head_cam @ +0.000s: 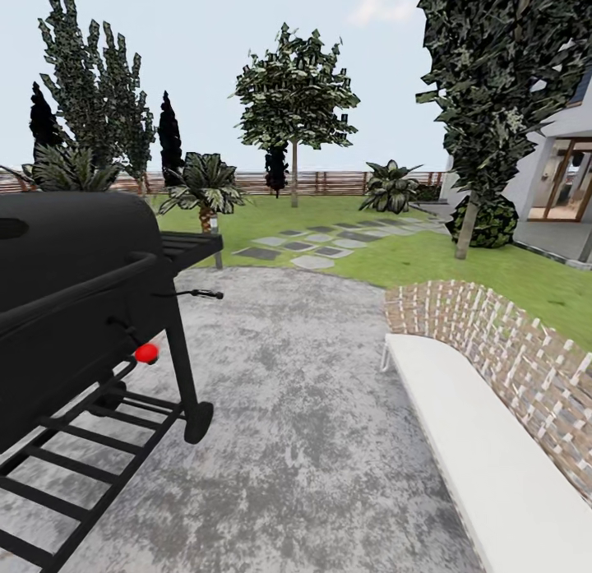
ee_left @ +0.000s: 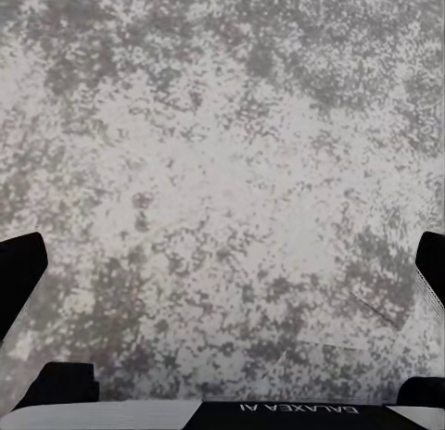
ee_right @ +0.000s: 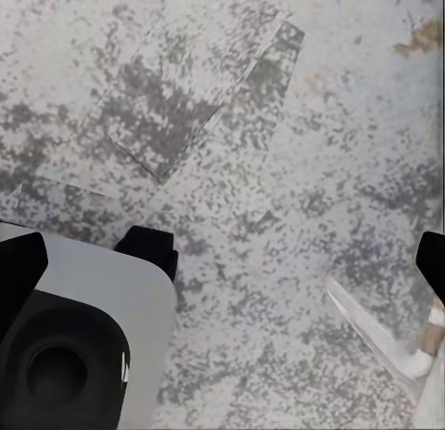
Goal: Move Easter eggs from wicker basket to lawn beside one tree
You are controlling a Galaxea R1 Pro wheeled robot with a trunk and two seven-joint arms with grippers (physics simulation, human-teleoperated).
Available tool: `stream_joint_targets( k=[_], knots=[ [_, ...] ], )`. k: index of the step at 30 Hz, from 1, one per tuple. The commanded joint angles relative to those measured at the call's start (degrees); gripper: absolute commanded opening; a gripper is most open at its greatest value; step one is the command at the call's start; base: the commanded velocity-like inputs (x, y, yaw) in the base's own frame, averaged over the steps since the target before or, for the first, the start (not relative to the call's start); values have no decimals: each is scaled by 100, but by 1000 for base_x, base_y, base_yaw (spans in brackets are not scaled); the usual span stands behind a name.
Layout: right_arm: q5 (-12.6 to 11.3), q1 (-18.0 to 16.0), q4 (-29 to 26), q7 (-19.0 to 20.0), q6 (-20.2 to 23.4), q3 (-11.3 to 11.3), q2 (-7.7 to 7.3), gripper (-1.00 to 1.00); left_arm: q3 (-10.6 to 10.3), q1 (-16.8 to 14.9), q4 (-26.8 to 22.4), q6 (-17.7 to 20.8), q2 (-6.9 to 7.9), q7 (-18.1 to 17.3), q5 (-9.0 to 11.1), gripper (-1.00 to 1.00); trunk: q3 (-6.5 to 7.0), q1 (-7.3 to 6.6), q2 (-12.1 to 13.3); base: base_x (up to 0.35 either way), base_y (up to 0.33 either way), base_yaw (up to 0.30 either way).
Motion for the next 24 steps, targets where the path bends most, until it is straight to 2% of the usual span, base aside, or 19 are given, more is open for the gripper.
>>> stream_joint_targets(
  k=[1,24],
  knots=[
    [47,-2,-6,3,1,20,-5,100,-9,0,-6,-9,1,-4,59,100,-5,4,-2,338,0,0],
    [47,-2,-6,3,2,20,-4,100,-9,-1,-6,-9,1,-4,59,100,-5,4,-2,327,0,0]
  ],
)
